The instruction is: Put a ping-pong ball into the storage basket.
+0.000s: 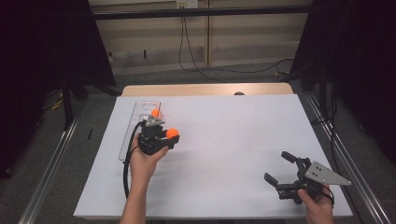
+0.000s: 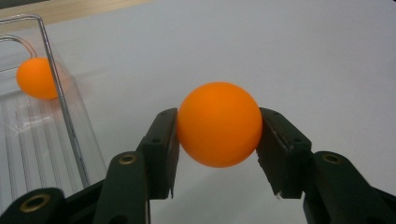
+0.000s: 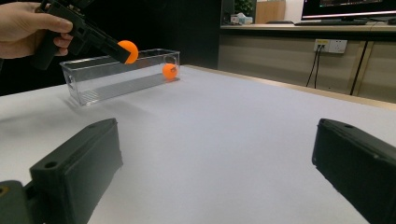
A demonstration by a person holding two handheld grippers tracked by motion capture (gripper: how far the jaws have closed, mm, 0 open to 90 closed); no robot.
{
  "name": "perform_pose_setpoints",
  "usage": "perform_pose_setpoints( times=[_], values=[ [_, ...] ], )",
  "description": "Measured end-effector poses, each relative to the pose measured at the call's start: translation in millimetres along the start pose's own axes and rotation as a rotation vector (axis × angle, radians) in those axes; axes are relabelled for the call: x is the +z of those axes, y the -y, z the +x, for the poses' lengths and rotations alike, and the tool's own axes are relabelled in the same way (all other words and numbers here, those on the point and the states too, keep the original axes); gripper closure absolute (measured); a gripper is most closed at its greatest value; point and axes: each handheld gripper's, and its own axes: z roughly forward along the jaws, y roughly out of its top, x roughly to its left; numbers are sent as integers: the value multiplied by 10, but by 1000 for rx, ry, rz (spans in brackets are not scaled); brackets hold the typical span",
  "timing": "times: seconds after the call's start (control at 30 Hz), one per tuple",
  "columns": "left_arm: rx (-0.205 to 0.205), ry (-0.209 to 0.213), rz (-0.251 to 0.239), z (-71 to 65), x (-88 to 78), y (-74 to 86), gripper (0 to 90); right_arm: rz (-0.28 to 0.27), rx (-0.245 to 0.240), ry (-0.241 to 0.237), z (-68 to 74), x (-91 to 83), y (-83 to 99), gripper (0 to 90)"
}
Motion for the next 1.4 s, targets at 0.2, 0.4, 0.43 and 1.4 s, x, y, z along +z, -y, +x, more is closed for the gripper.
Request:
perform_pose_setpoints(
  times=[0.2,0.4,0.43,1.4],
  values=[
    [4,-3,-1,35,-30,2,509,-1,2,1,-1,-2,0,9],
    [-7,-5,-2,46,-40,5,509,-1,2,1,-1,-1,-1,9],
    [-6,-6,-2,47,-38,5,509,-1,2,0,0,-1,-1,9],
    [-20,-45,-3,212,-150,40,509,-1,4,2,-1,1,0,9]
  ],
)
